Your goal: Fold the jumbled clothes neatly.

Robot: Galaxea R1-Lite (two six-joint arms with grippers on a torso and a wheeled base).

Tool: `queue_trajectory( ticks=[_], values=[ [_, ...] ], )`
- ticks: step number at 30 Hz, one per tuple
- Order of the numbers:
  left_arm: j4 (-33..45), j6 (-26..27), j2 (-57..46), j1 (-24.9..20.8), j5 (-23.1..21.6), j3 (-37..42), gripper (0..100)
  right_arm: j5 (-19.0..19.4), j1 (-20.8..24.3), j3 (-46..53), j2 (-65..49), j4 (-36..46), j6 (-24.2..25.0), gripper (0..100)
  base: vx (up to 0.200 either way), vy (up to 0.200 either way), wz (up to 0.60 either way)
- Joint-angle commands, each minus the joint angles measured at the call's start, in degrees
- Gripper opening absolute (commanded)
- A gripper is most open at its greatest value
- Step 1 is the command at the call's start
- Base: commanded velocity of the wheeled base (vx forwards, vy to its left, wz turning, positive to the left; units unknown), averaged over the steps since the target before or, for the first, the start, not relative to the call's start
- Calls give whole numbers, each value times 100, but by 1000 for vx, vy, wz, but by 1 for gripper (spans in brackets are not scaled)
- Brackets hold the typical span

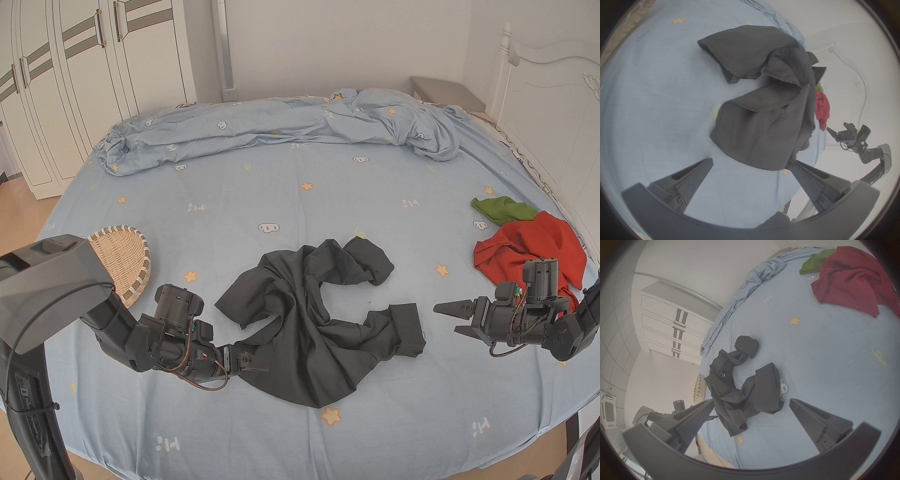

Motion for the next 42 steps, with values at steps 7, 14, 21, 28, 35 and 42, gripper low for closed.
queue_trajectory(
  ticks=[7,14,21,28,35,42],
  values=[
    [-14,-422,499,19,100,-695,100,-11,-2,-5,24,2,-4,100,0,0,0],
    [-14,-484,499,10,126,-686,0,-2,-55,-5,77,2,-4,100,0,0,0],
    [-32,-457,394,10,135,-537,0,7,-81,-31,446,-68,-56,100,0,0,0],
    [-40,-449,95,10,91,-264,0,16,-81,-172,1316,-824,-4,100,0,0,0],
    [-32,-449,68,80,100,-150,0,24,-81,-708,1958,-1211,84,100,0,0,0],
    [-40,-449,60,133,91,-36,0,508,-19,-1095,2177,-1211,533,100,0,0,0]
  ],
)
